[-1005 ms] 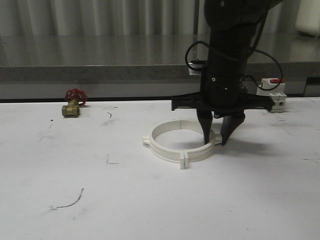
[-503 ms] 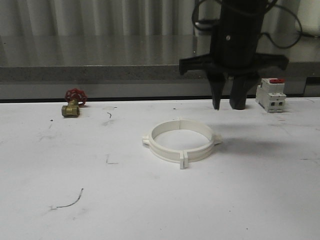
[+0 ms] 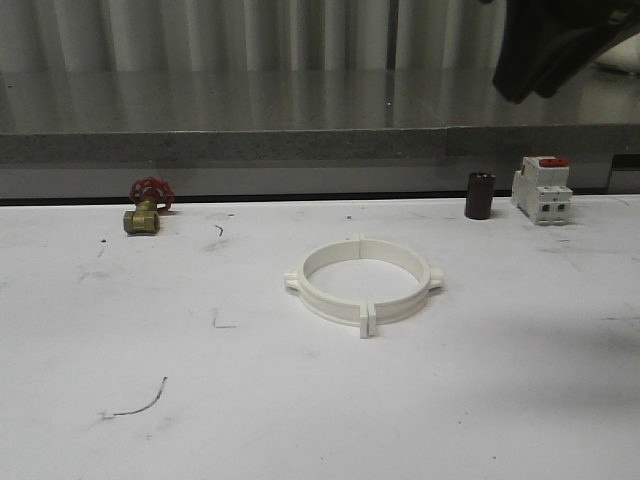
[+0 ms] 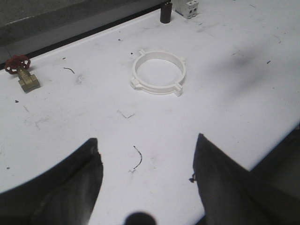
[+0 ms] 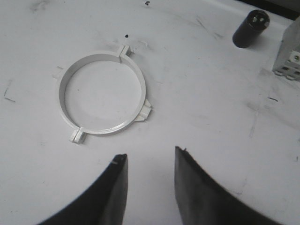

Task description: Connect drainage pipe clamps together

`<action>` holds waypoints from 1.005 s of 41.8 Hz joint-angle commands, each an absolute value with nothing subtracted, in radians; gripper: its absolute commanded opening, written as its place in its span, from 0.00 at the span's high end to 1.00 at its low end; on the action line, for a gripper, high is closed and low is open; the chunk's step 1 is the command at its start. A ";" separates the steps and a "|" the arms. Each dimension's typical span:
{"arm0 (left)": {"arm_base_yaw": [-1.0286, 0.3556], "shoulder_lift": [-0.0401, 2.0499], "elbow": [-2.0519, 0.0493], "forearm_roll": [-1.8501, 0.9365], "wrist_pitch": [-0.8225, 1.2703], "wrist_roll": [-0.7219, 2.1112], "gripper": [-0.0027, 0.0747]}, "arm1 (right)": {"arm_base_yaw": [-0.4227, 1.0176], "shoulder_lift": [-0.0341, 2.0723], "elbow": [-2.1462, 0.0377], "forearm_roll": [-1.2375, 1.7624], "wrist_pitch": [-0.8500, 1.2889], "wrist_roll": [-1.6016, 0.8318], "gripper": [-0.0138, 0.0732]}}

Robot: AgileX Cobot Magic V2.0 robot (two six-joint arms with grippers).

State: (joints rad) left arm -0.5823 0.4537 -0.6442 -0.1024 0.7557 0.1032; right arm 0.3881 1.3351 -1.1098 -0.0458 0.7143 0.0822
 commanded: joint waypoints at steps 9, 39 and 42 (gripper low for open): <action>-0.583 0.458 -0.673 -0.112 0.688 0.104 0.42 | 0.387 1.010 -0.872 -0.125 0.598 0.217 0.52; -0.583 0.458 -0.673 -0.112 0.688 0.104 0.42 | 0.389 0.586 -0.625 -0.136 0.565 0.213 0.83; -0.583 0.458 -0.673 -0.112 0.688 0.104 0.42 | 0.389 0.586 -0.625 -0.136 0.563 0.213 0.97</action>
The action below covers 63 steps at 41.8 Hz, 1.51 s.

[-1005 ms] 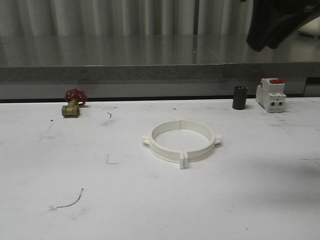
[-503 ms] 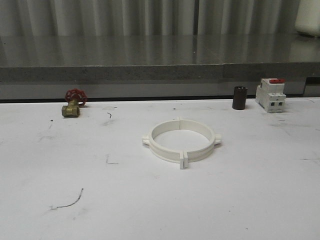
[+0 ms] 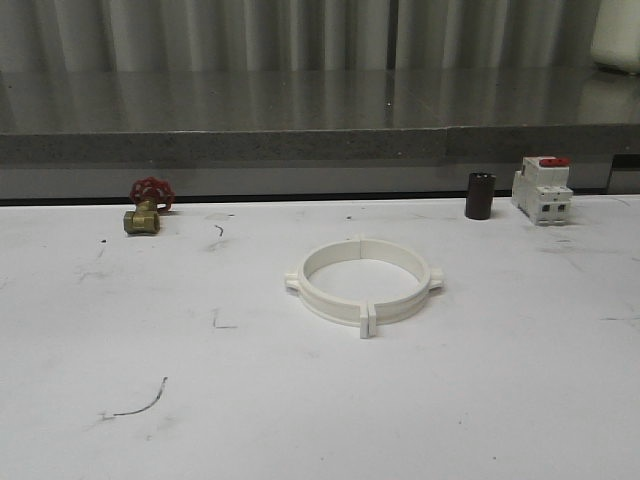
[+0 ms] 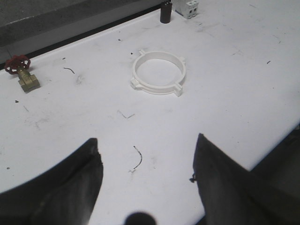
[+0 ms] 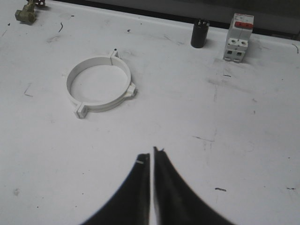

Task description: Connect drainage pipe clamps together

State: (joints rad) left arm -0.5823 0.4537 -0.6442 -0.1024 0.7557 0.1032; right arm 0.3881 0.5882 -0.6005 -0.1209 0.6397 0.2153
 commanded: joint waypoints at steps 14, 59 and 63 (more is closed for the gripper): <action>-0.583 0.458 -0.673 -0.112 0.688 0.104 0.42 | 0.389 0.586 -0.625 -0.135 0.565 0.213 0.98; -0.002 0.011 -0.083 -0.081 0.089 0.104 0.80 | 0.389 0.586 -0.625 -0.136 0.570 0.213 0.98; -0.019 -0.019 -0.051 -0.081 0.038 0.104 0.90 | 0.389 0.586 -0.625 -0.136 0.570 0.213 0.98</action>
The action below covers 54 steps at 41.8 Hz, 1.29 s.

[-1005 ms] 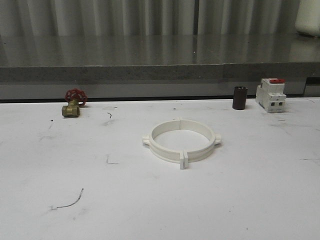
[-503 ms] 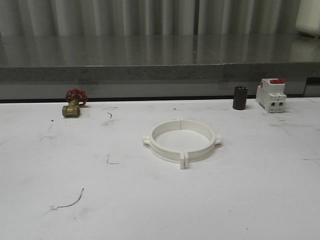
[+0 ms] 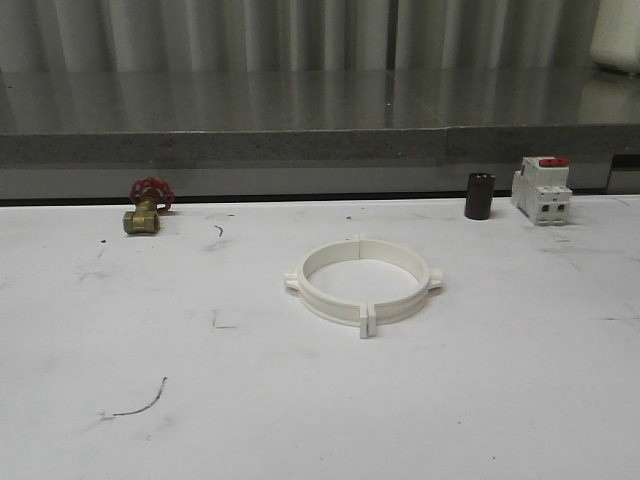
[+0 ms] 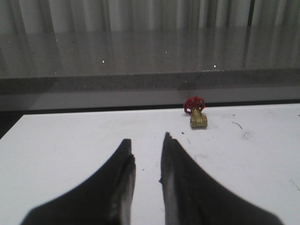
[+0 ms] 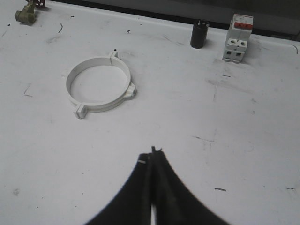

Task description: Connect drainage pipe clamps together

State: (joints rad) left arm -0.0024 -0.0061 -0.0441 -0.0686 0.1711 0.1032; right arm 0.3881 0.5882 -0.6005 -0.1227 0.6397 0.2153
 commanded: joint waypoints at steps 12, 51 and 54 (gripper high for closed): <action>-0.078 -0.019 0.004 -0.085 -0.027 0.104 0.99 | 0.389 0.586 -0.625 -0.136 0.571 0.213 0.98; -0.078 -0.019 0.027 -0.069 -0.014 0.088 0.99 | 0.389 0.586 -0.625 -0.136 0.571 0.213 0.98; -0.078 -0.019 0.027 -0.069 -0.014 0.088 0.99 | 0.389 0.586 -0.625 -0.136 0.571 0.213 0.98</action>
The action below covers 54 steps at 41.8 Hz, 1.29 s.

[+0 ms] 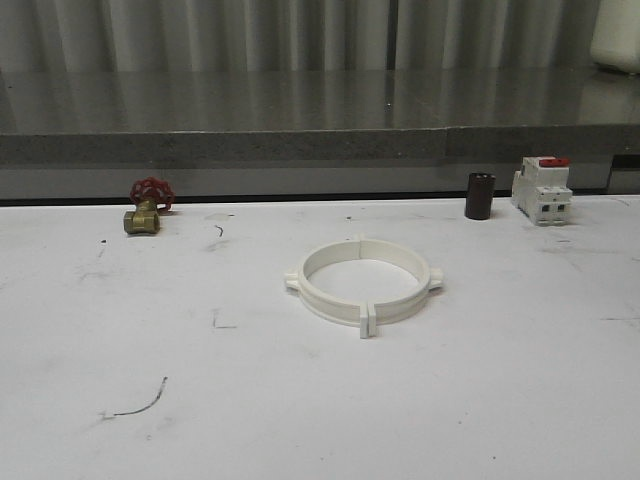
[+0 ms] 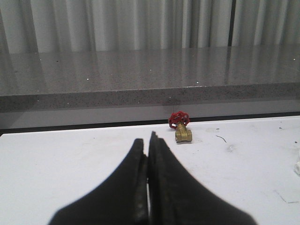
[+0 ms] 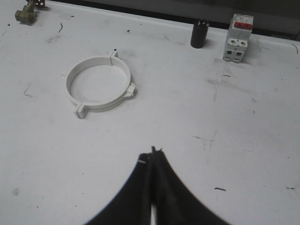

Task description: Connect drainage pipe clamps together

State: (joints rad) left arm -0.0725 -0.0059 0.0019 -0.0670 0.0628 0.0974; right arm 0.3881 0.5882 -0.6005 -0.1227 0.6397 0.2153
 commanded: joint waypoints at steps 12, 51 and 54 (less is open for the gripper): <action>-0.078 -0.019 0.027 -0.069 -0.014 0.088 0.99 | 0.389 0.586 -0.625 -0.136 0.571 0.213 0.98; -0.078 -0.017 0.027 -0.069 -0.014 0.088 0.99 | 0.020 -0.027 0.024 -0.135 0.010 0.205 0.97; -0.078 -0.015 0.027 -0.069 -0.014 0.088 0.99 | 0.020 -0.027 0.024 -0.135 0.008 0.205 0.97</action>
State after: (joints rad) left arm -0.0725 -0.0059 0.0019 -0.0670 0.0628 0.0974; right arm 0.0244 -0.0081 0.0280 -0.1310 0.1021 0.2111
